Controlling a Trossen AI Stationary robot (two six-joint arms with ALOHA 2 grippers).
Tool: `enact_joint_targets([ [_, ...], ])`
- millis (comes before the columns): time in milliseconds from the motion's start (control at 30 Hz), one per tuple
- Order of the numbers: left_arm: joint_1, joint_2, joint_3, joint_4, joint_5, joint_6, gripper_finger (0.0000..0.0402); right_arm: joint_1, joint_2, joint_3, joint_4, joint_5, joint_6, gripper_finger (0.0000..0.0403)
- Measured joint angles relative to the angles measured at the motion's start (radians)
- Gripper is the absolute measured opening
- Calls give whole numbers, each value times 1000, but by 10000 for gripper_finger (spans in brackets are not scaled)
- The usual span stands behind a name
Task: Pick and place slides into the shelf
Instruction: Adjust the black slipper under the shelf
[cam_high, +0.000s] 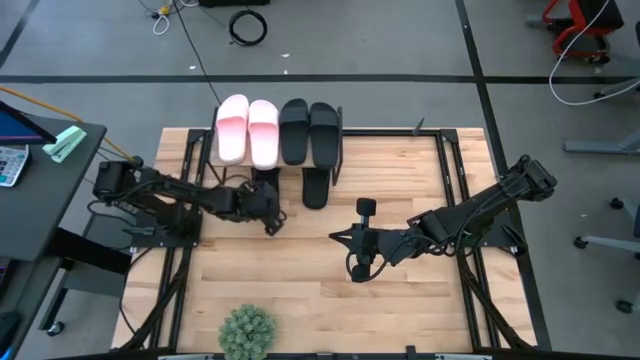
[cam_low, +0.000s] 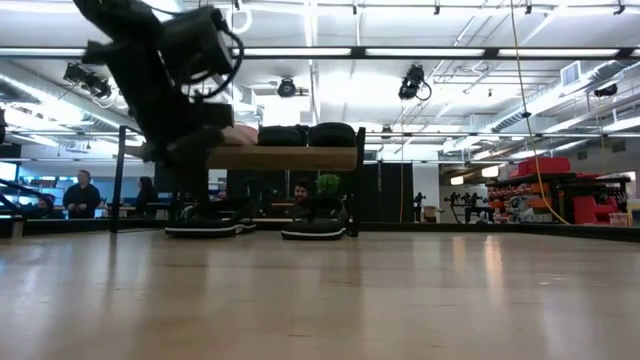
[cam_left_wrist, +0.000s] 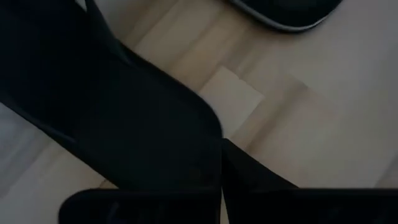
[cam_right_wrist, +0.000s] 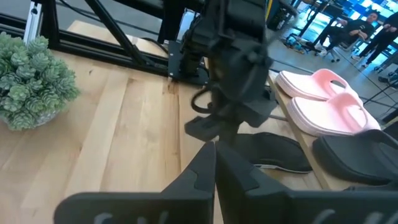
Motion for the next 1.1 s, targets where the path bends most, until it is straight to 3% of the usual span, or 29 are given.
enact_joint_targets([
  [167,-76,0,46,-101,-101,-70,2,0,0,0,-1,0,0,13],
  [400,-53,3,45,-254,-199,-180,2,0,0,0,-5,0,0,12],
  [600,-46,39,-39,-113,-216,-203,1,0,0,0,-7,0,0,13],
  [833,-37,112,-48,-56,-225,-198,1,-1,0,0,-10,0,-25,13],
  [1100,-26,163,-47,153,-193,-68,1,-13,0,0,-10,0,-27,12],
])
